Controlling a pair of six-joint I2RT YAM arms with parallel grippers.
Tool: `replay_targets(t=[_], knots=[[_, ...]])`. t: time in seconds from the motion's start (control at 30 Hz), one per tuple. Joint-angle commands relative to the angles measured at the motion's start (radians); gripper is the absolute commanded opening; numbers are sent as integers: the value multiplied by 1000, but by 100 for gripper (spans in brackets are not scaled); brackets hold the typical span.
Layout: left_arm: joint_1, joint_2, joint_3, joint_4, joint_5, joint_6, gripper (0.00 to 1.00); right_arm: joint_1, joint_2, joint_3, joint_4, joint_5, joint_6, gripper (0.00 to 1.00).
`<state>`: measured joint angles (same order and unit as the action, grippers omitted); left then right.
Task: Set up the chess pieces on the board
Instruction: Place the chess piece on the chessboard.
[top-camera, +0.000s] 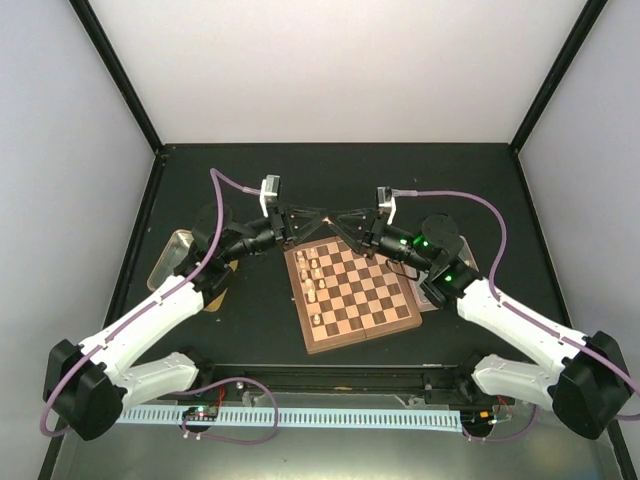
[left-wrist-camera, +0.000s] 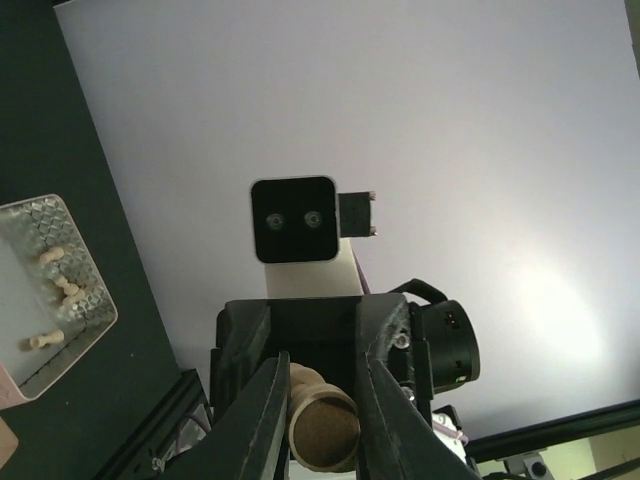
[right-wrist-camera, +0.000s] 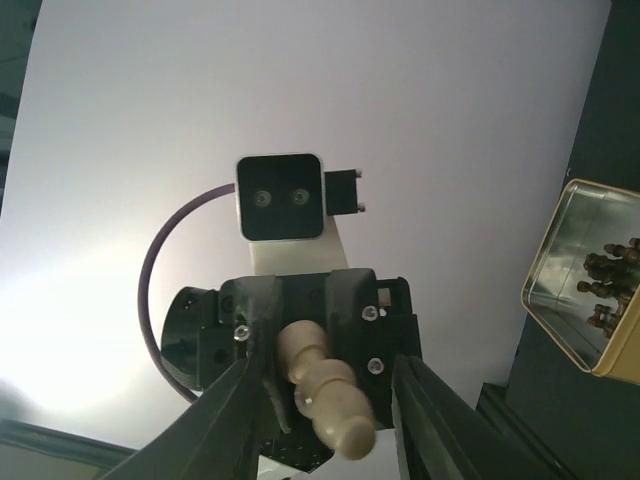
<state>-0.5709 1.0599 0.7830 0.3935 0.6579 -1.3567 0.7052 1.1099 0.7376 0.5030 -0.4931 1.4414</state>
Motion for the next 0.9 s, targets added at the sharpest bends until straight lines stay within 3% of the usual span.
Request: replay_targets(t=[0.0, 0.17, 0.4, 0.47, 0.53, 0.63, 0.77, 0.87], knots=[[-1, -17, -16, 30, -11, -33, 5, -2, -40, -29, 72, 41, 22, 35], [-1, -18, -19, 28, -14, -36, 5, -2, -54, -31, 91, 45, 19, 18], [-1, -15, -20, 24, -13, -27, 7, -1, -51, -8, 63, 19, -13, 4], [-2, -15, -15, -1, -15, -11, 14, -2, -56, -5, 27, 28, -40, 1], [-1, -25, -8, -65, -27, 22, 29, -2, -60, 7, -31, 32, -89, 1], [3, -57, 9, -211, -75, 111, 48, -1, -72, 48, -220, 54, -223, 1], [18, -127, 42, -466, -217, 265, 62, -2, -53, 162, -677, 139, -525, 1], [28, -193, 43, -596, -356, 388, 69, 0, -8, 221, -930, 249, -687, 1]])
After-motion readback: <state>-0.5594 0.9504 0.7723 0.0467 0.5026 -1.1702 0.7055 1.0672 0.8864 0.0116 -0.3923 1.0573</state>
